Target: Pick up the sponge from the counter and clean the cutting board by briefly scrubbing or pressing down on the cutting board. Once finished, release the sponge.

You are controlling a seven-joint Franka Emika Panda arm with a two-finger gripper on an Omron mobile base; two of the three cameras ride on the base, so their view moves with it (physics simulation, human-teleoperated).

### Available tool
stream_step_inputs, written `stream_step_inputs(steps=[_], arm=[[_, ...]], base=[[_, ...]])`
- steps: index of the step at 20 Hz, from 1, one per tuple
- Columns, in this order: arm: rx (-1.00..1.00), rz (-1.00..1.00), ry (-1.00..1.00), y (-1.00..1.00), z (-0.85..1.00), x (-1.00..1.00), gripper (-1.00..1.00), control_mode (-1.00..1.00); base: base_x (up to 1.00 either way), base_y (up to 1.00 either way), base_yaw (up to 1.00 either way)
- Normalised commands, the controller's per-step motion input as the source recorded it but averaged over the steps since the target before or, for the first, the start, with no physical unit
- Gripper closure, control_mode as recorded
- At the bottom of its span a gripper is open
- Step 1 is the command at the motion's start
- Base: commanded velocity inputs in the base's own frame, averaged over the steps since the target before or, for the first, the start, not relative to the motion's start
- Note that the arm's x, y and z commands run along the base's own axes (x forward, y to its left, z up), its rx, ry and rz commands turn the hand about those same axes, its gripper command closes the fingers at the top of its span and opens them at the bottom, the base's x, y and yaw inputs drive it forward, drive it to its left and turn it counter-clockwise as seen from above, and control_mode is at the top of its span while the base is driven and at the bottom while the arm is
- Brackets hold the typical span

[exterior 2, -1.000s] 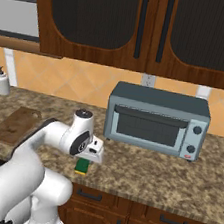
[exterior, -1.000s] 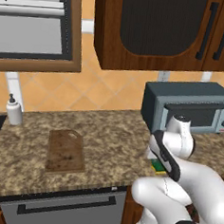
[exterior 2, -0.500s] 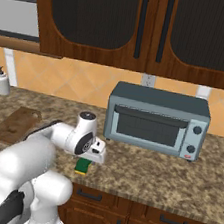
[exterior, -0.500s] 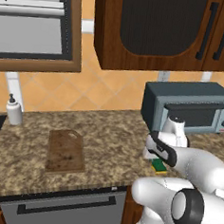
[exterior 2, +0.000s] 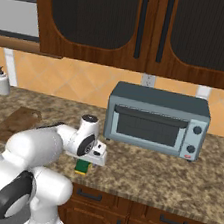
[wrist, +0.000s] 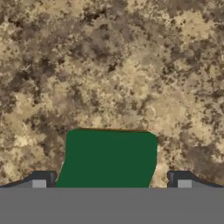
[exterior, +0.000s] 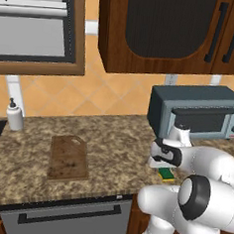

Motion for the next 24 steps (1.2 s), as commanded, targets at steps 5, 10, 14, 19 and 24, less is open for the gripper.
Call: stream_step_inputs(steps=[5, 10, 14, 19, 24], arm=[[0.00, 0.00, 0.04, 0.00, -0.02, 0.01, 1.00, -1.00], [0.00, 0.00, 0.01, 0.00, 0.00, 0.00, 1.00, -1.00], [0.00, 0.00, 0.00, 0.02, 0.05, -0.07, 1.00, -1.00], [0.00, -0.02, -0.04, 0.38, 0.38, -0.21, 1.00, -1.00], [0.00, -0.05, 0.00, 0.55, 0.32, -0.05, 1.00, -1.00]], base=[[0.00, 0.00, 0.00], [0.00, 0.00, 0.00], [0.00, 0.00, 0.00], [0.00, 0.00, 0.00], [0.00, 0.00, 0.00]])
